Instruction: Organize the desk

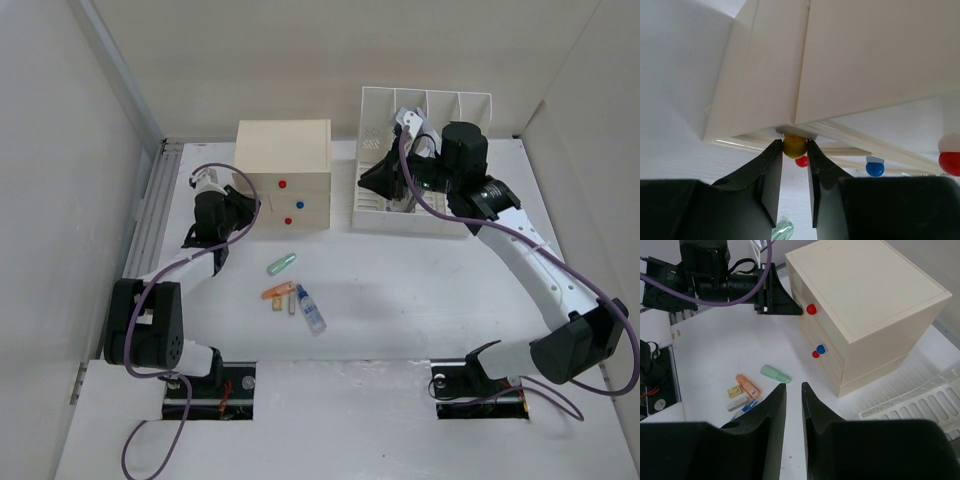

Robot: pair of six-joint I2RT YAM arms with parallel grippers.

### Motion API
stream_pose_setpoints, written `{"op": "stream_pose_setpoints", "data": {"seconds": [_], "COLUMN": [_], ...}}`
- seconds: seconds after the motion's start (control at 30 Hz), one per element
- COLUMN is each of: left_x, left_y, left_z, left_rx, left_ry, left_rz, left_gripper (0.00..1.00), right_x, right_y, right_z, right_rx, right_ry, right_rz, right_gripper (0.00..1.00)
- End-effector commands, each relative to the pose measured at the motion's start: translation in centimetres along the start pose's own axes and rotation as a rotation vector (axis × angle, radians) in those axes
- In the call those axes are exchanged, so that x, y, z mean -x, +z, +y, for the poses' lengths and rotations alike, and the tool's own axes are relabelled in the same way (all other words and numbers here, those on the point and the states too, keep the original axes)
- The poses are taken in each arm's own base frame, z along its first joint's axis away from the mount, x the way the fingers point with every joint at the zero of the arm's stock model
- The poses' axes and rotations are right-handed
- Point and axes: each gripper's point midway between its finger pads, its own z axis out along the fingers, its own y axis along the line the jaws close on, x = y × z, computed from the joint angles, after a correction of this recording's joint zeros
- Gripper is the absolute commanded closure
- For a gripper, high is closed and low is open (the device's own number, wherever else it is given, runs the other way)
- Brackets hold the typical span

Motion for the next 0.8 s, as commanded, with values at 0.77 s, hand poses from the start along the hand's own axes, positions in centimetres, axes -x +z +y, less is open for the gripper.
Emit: {"op": "stream_pose_setpoints", "data": {"seconds": [0.77], "left_x": [-5.1], "left_y": [-8.2], "left_z": [0.8], "left_rx": [-0.019], "left_ry": [-0.106], "left_rz": [-0.066], "left_gripper": [0.88], "right_x": [0.6], "right_y": [0.3], "right_z": [1.4], "right_rx": [0.1], "right_ry": [0.007], "right_rz": [-0.041], "right_gripper": [0.76]}}
